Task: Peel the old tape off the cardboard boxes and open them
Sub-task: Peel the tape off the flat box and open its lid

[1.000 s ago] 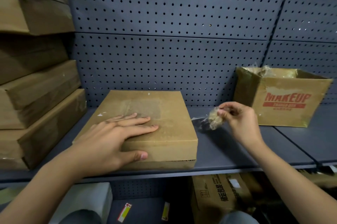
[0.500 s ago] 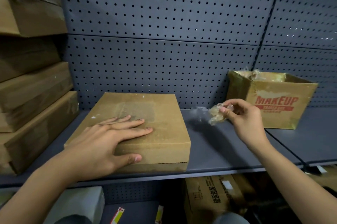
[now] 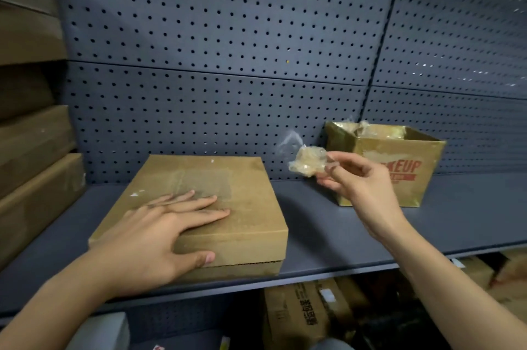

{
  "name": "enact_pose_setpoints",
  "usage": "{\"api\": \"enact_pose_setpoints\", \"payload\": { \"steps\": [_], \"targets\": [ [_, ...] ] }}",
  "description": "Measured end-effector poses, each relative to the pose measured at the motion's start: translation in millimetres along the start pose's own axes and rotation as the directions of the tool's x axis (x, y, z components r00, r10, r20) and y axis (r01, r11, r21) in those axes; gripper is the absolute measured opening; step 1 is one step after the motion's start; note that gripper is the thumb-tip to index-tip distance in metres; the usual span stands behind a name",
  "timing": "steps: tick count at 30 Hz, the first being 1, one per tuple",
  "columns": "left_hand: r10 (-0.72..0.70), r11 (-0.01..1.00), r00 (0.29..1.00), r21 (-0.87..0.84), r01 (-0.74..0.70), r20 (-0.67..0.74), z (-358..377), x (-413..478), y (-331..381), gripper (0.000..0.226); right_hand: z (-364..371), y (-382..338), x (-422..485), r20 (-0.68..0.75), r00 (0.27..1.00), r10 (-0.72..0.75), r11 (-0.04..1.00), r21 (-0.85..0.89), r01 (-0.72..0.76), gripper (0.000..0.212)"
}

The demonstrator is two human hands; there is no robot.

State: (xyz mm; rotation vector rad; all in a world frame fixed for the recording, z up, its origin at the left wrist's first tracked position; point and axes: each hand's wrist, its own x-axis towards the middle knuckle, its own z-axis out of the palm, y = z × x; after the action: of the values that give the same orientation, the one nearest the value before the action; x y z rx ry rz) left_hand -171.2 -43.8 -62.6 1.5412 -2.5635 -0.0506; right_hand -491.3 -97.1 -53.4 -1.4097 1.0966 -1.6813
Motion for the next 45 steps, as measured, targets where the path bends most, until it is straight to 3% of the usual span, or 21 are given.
{"api": "enact_pose_setpoints", "payload": {
  "steps": [3,5,9,12,15,20,25,30,36,38,41,45],
  "targets": [
    [0.007,1.000,1.000,-0.021,-0.007,0.000,3,8,8,0.076,-17,-21,13,-0.062,0.975,-0.211,0.945,-0.267,0.188,0.022],
    [0.009,1.000,1.000,-0.017,-0.009,-0.005,5,13,16,0.078,-30,-31,28,-0.131,0.950,-0.284,0.886,-0.415,0.208,0.028],
    [0.016,1.000,1.000,-0.013,-0.016,-0.004,4,23,30,0.082,-57,-37,61,-0.183,0.905,-0.385,0.731,-0.659,0.178,0.059],
    [0.021,1.000,1.000,-0.001,-0.021,-0.002,4,28,33,0.084,-67,-38,87,-0.194,0.891,-0.411,0.674,-0.722,0.154,0.035],
    [0.033,0.999,0.999,0.016,-0.033,-0.002,6,31,31,0.085,-67,-31,109,-0.177,0.915,-0.362,0.609,-0.788,0.088,0.032],
    [0.040,0.998,0.999,0.043,-0.040,-0.015,7,33,29,0.086,-62,-7,135,-0.099,0.983,-0.156,0.452,-0.892,-0.018,0.029],
    [0.034,0.998,0.999,0.047,-0.033,-0.019,7,34,31,0.088,-62,1,148,-0.144,0.989,-0.045,0.299,-0.946,-0.125,0.028],
    [0.039,0.997,0.998,0.069,-0.035,-0.045,7,34,29,0.086,-61,2,153,-0.234,0.971,-0.055,0.377,-0.905,-0.197,0.020],
    [0.048,0.998,0.996,0.048,-0.044,-0.080,9,34,24,0.091,-58,1,146,-0.194,0.968,-0.159,0.441,-0.891,-0.107,0.016],
    [0.055,0.998,0.991,0.034,-0.051,-0.119,11,33,22,0.089,-59,1,147,-0.175,0.977,-0.120,0.429,-0.897,-0.107,0.010],
    [0.083,0.995,0.973,0.074,-0.069,-0.214,13,32,20,0.073,-59,2,146,-0.144,0.981,-0.128,0.382,-0.920,-0.085,0.023],
    [0.192,0.965,0.911,0.239,-0.107,-0.364,24,32,17,0.060,-55,-1,137,-0.060,0.941,-0.333,0.288,-0.957,0.041,0.024]
  ]
}}
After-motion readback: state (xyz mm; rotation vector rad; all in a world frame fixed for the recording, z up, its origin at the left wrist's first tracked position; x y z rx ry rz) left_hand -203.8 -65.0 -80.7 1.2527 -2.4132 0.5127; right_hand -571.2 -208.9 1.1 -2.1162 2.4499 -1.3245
